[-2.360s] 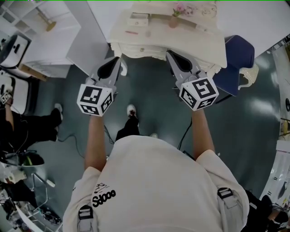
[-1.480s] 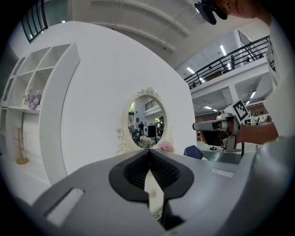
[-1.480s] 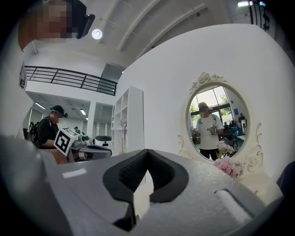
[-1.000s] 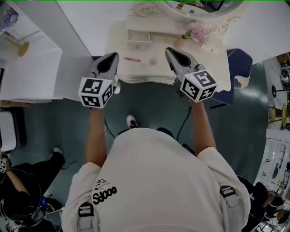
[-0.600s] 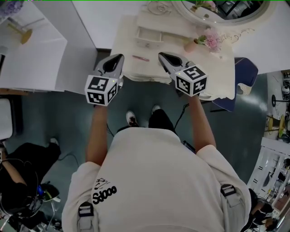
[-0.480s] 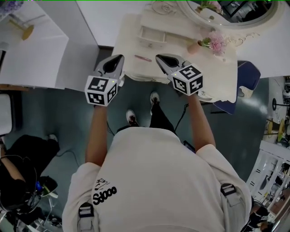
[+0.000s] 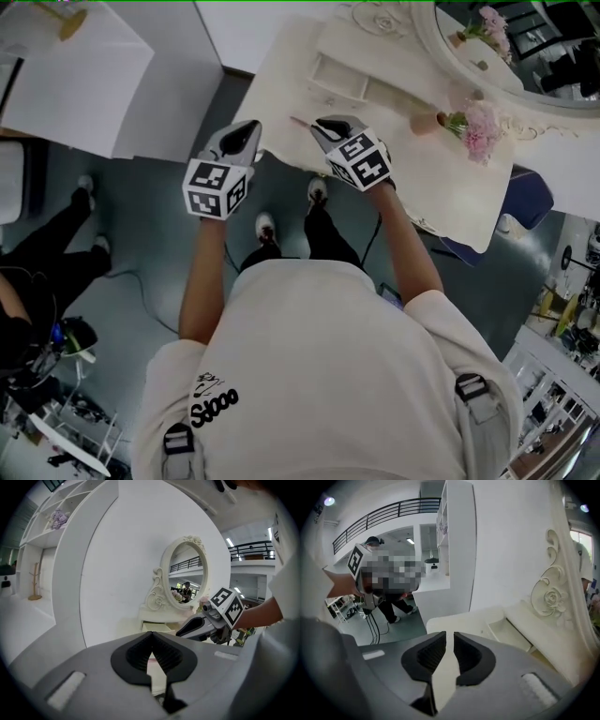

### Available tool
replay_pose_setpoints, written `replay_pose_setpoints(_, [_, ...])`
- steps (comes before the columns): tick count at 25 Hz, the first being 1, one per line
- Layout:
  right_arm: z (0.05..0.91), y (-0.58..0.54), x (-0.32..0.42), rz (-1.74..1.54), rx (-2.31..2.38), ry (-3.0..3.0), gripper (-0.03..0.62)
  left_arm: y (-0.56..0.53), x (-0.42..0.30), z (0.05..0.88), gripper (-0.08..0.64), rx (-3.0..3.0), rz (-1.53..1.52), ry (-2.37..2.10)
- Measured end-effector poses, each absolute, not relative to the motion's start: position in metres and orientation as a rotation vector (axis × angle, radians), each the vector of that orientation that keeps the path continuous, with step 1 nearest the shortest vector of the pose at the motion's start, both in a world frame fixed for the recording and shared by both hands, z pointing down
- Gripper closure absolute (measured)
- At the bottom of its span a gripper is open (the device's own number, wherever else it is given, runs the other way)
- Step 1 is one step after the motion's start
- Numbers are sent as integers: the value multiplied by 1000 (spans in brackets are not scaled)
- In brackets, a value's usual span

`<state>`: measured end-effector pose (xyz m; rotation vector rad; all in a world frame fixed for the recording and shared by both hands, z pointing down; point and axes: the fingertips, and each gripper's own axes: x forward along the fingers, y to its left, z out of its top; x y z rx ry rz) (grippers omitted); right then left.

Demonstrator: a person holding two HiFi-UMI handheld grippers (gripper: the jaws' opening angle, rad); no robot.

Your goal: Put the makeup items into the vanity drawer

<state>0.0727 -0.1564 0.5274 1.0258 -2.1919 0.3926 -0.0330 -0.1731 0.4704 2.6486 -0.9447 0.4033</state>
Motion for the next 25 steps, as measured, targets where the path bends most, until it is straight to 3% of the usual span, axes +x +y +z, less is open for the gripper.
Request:
replay_pose_setpoints(15, [653,-186,71,446,725,-2020,499,-188,-42,531,543,2408,578,-1128])
replay_pose_setpoints(25, [660,-191,74,518,734,-1997,509,-188,-51,538,543,2358,584,-1181])
